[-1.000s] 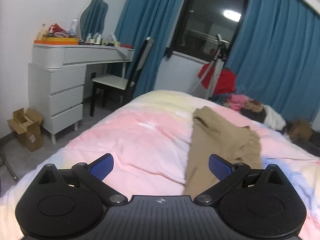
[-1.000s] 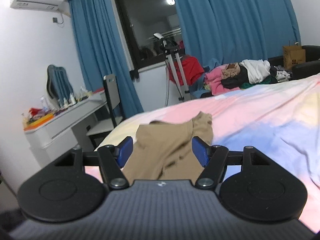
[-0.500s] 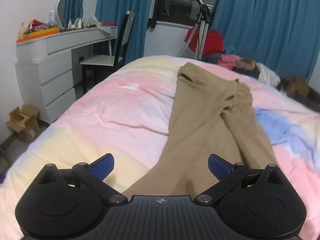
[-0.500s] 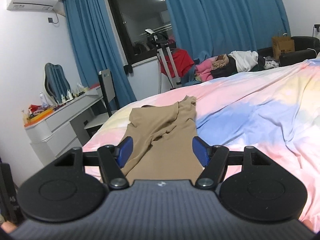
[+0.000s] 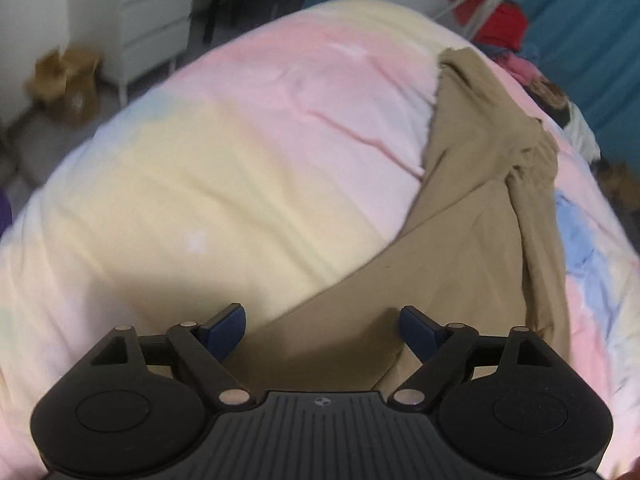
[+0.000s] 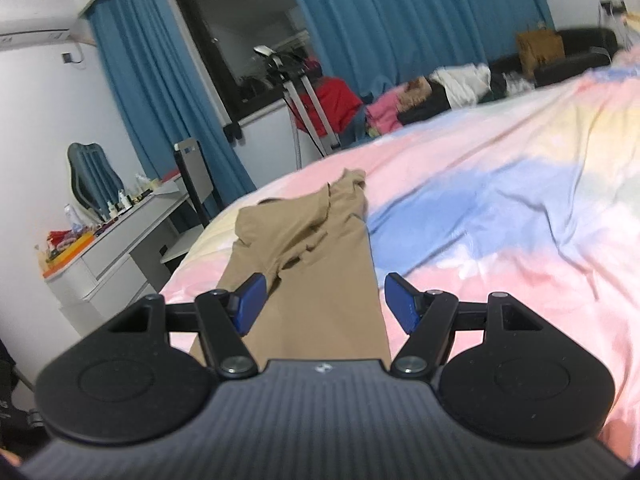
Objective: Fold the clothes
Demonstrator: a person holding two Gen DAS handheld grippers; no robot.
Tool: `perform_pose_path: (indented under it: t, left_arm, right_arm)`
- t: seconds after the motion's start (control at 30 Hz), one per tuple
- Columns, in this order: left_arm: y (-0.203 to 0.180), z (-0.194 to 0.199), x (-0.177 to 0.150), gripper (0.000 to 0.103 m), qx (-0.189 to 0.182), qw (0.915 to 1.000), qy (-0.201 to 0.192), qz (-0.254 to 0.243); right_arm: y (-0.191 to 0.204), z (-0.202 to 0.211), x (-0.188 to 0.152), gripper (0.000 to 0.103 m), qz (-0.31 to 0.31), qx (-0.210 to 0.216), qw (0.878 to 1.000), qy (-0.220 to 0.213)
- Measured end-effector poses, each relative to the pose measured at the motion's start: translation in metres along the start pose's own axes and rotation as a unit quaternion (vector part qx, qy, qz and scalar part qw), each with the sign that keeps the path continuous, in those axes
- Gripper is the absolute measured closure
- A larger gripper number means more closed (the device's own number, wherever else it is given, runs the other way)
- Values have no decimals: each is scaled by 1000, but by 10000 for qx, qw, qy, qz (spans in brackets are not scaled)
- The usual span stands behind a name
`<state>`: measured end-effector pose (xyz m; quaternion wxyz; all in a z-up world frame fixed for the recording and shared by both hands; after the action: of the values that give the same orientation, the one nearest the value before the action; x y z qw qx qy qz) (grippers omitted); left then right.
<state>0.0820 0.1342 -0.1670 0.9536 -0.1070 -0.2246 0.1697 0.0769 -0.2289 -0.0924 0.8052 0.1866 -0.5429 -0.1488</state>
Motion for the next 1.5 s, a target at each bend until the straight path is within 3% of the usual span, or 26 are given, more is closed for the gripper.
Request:
perform_pose_path:
  t: [0.17, 0.3, 0.4, 0.43, 0.47, 0.57, 0.67, 0.73, 0.83, 0.93, 1.03, 1.2, 1.3, 1.37, 1.5]
  left_arm:
    - [13, 6, -3, 29, 11, 9991, 360, 236]
    - [3, 9, -13, 42, 296, 9979, 501, -282]
    - [-7, 13, -20, 69, 514, 9946, 444, -784]
    - [-10, 17, -21, 88, 543, 9930, 369, -979]
    - [-14, 21, -22, 99, 576, 9909, 283, -1179]
    - [-30, 39, -25, 100, 711, 9791, -144, -1899]
    - [-52, 66, -33, 100, 595, 9645, -521, -2521]
    - [-70, 82, -42, 100, 294, 9601, -574, -2722]
    - [-103, 99, -62, 101, -113, 9470, -690, -3134]
    - [-135, 89, -90, 101, -418, 9366, -535, -3437]
    - [-151, 65, -112, 100, -464, 9311, -321, -3603]
    - [-129, 22, -123, 96, -289, 9344, 102, -3549]
    - [-119, 20, -115, 73, -354, 9417, 179, -3340]
    - [-113, 29, -112, 45, -569, 9446, 181, -3227]
    - [-101, 44, -92, 31, -841, 9549, -75, -2845]
  right_arm:
    - [-10, -14, -9, 35, -271, 24, 9993, 272]
    - [-13, -19, -12, 35, -565, 141, 9975, 399]
    - [-14, -20, -13, 35, -651, 191, 9967, 454]
    - [-14, -20, -13, 35, -656, 187, 9966, 464]
    - [-14, -20, -14, 35, -663, 185, 9965, 475]
    - [-15, -20, -15, 35, -718, 197, 9958, 528]
    - [-14, -20, -16, 35, -745, 220, 9954, 552]
    - [-13, -20, -16, 35, -757, 239, 9953, 561]
    - [-13, -20, -16, 35, -735, 234, 9954, 560]
    - [-15, -21, -17, 35, -742, 187, 9953, 601]
    - [-18, -21, -17, 35, -774, 145, 9949, 632]
    - [-22, -24, -23, 35, -742, 130, 9938, 822]
    - [-25, -30, -30, 35, -814, 141, 9912, 1036]
    - [-25, -33, -34, 35, -870, 180, 9894, 1150]
    - [-27, -37, -40, 35, -868, 112, 9878, 1289]
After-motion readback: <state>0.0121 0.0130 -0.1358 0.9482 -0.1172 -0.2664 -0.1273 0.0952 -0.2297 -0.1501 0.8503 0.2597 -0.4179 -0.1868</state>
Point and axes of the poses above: each gripper's, at about its wrist camera, not at the fingertips, and z roughly against the way its jaws point, y to its left, x to its top, the point moved 10 cm from there along -z, roughly the way its jaws point, and after that the axes turned 4 degrees about x, right-handed, at the moved point
